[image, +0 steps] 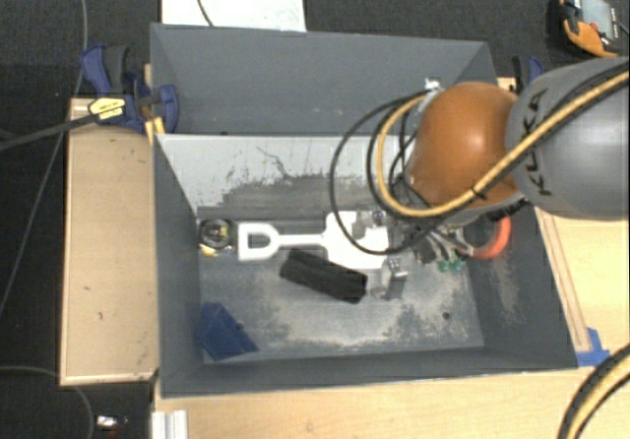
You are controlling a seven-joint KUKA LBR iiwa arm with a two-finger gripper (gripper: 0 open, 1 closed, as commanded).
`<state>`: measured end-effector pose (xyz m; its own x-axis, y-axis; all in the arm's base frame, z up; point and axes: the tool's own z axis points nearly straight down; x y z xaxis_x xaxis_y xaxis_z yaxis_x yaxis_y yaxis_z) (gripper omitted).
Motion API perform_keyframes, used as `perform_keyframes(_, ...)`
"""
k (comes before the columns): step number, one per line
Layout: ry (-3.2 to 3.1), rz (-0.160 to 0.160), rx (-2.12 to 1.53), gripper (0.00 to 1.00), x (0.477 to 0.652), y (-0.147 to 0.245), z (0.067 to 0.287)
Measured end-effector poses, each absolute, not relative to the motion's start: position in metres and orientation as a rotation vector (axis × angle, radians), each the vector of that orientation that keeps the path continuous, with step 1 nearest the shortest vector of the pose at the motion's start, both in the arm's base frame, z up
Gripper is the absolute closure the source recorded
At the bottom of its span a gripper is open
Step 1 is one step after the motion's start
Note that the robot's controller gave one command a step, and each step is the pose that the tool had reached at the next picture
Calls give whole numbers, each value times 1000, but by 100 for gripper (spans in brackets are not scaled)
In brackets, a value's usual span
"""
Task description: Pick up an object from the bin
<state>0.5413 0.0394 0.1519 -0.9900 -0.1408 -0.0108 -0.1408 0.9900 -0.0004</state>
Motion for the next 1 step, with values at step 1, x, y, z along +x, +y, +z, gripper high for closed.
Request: perform_keyframes(1,3105,7,380,0,555,49,134)
